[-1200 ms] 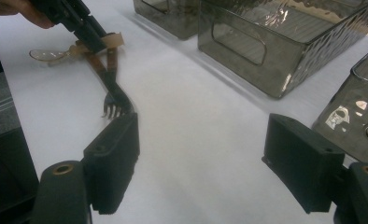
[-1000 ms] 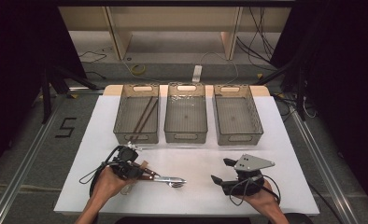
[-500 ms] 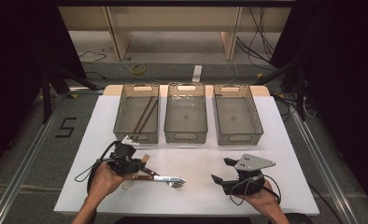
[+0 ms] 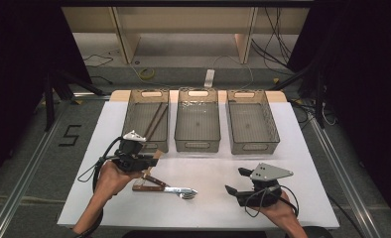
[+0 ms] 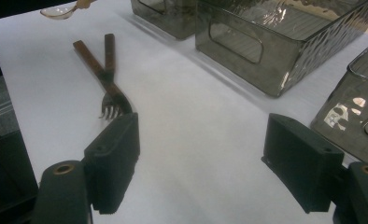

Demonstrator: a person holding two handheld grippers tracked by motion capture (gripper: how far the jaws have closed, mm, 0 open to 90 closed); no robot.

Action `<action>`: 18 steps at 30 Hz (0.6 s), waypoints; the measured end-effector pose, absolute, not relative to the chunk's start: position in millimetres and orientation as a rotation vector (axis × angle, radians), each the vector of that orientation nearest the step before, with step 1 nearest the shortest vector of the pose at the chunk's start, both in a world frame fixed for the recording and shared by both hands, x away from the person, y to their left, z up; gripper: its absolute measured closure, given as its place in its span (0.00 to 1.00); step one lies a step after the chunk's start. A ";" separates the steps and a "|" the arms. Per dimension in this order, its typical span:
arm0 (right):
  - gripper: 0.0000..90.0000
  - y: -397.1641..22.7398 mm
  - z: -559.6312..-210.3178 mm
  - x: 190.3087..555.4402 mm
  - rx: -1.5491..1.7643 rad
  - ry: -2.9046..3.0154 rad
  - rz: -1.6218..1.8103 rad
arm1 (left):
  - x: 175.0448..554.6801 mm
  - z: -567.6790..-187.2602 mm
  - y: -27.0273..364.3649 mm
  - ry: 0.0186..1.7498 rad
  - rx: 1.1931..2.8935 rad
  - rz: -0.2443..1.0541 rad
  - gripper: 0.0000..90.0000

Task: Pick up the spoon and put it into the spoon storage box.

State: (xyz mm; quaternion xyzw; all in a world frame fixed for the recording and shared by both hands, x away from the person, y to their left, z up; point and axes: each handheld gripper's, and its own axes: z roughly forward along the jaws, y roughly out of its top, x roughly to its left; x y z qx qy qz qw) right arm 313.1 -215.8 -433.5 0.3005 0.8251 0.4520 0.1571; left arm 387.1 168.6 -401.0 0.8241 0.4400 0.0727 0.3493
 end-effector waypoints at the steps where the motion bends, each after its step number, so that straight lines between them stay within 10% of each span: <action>1: 0.31 -215.9 -433.5 313.1 0.862 2.362 1.294 | 388.4 -399.2 168.0 1.134 2.129 0.192 0.83; 18: 0.31 -217.5 -432.7 312.8 0.870 2.343 1.313 | 416.2 -375.4 153.1 1.092 2.091 0.254 0.83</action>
